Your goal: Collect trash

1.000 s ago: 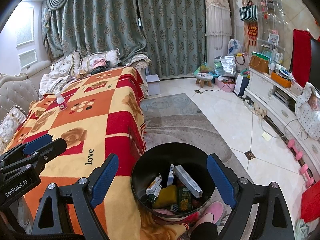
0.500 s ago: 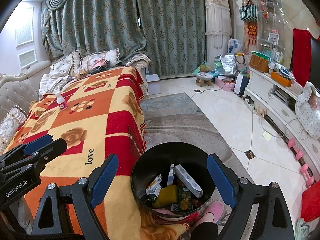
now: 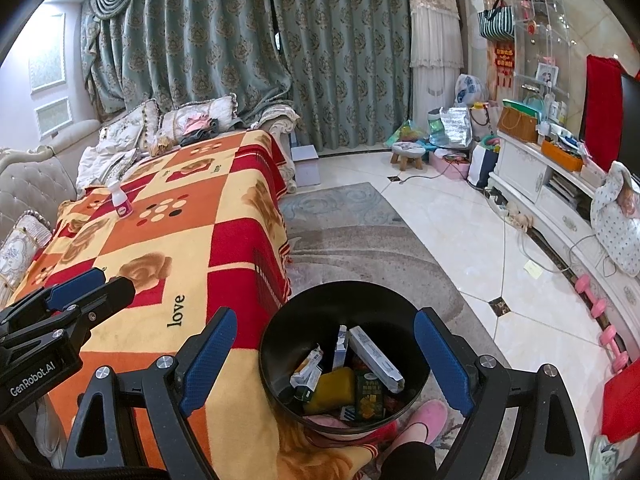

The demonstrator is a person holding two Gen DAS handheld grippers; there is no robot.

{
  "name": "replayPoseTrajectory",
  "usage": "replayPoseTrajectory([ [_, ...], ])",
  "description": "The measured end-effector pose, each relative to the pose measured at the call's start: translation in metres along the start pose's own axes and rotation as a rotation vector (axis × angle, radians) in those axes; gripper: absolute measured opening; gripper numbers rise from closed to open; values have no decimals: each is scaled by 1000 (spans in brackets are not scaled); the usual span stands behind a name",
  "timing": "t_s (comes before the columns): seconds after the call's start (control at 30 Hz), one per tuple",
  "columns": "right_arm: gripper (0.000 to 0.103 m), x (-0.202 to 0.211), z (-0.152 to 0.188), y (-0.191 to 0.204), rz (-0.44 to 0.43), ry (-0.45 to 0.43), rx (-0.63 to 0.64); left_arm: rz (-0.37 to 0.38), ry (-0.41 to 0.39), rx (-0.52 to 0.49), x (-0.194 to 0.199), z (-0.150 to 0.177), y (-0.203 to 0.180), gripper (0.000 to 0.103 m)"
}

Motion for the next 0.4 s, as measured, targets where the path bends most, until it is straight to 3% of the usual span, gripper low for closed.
replayPoseTrajectory([
  [0.4,89,-6,-1,4,6,25,10,8,9,19,-2,4,9,54],
])
Point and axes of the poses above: each gripper's, at about its wrist camera, not at the fingertips, and x roughly against the way its jaws point, y to its left, z to its underside, the point moved 2 cm from there along -x, roughly the way its jaws point, and after that the axes turned 10 degrees about -x, right-handed, at the moved point
